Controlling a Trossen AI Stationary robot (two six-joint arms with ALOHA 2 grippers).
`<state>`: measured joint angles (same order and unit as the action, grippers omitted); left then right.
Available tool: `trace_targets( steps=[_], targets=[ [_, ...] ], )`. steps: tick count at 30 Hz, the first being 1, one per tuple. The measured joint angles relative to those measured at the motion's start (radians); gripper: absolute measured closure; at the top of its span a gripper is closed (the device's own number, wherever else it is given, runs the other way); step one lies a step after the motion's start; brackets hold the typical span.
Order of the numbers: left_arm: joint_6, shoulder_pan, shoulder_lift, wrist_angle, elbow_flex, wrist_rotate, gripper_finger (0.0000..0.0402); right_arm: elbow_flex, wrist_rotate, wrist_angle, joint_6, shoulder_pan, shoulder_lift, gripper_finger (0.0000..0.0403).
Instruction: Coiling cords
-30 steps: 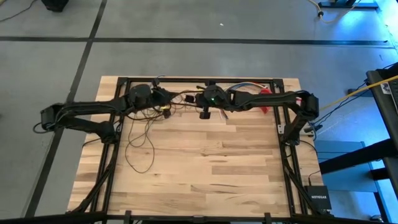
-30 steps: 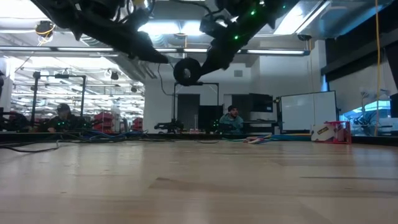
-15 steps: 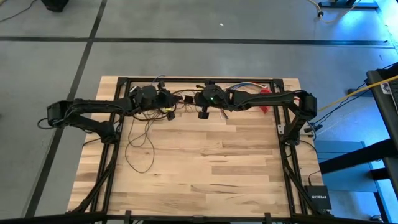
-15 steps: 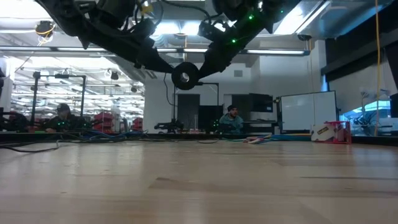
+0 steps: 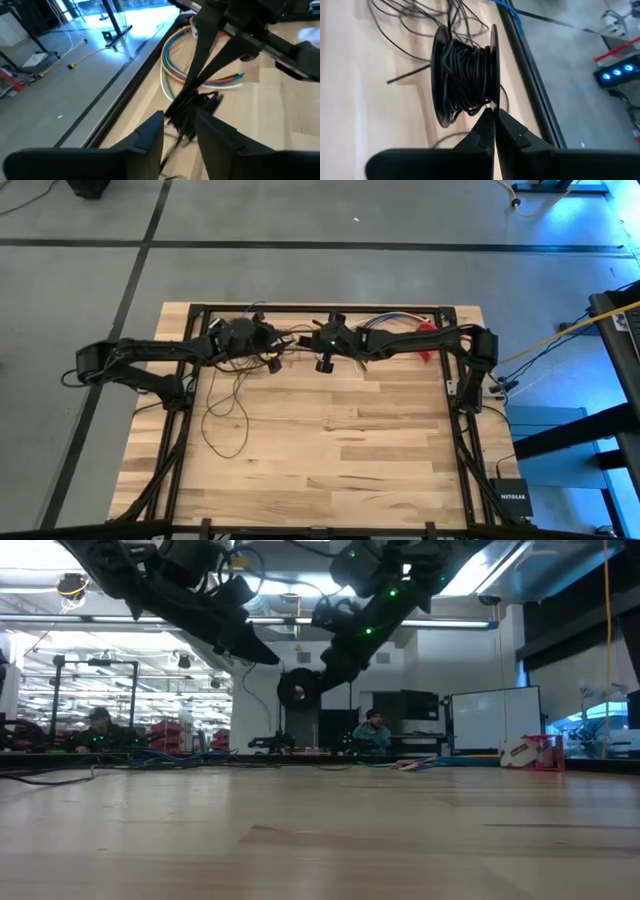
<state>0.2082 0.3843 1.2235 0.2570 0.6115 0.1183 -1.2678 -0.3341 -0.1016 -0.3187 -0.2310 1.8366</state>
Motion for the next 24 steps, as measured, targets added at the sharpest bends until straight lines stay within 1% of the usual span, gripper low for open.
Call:
trace_targets(
  steps=[3,7,11,18,21,24],
  targets=[
    [-0.019,-0.001,-0.030,-0.065,0.011,0.000,0.0286,0.000,-0.018,0.007,0.005,0.000,0.000,0.0400],
    [-0.050,-0.012,-0.042,-0.058,0.033,0.001,0.0284,0.000,-0.019,0.042,0.024,0.000,0.000,0.0400],
    [-0.032,-0.025,-0.042,-0.069,0.041,0.000,0.0284,0.000,-0.012,0.049,0.026,0.002,-0.001,0.0400],
    [-0.059,-0.025,-0.048,-0.208,0.039,0.001,0.0284,0.000,-0.014,0.049,0.025,0.002,-0.001,0.0400],
    [-0.098,-0.038,-0.044,-0.205,0.001,-0.015,0.0284,0.000,-0.014,0.050,0.024,0.002,-0.001,0.0400],
    [-0.127,-0.066,-0.041,-0.163,-0.062,-0.075,0.0284,0.000,-0.015,0.049,0.024,0.001,-0.001,0.0400]
  ],
)
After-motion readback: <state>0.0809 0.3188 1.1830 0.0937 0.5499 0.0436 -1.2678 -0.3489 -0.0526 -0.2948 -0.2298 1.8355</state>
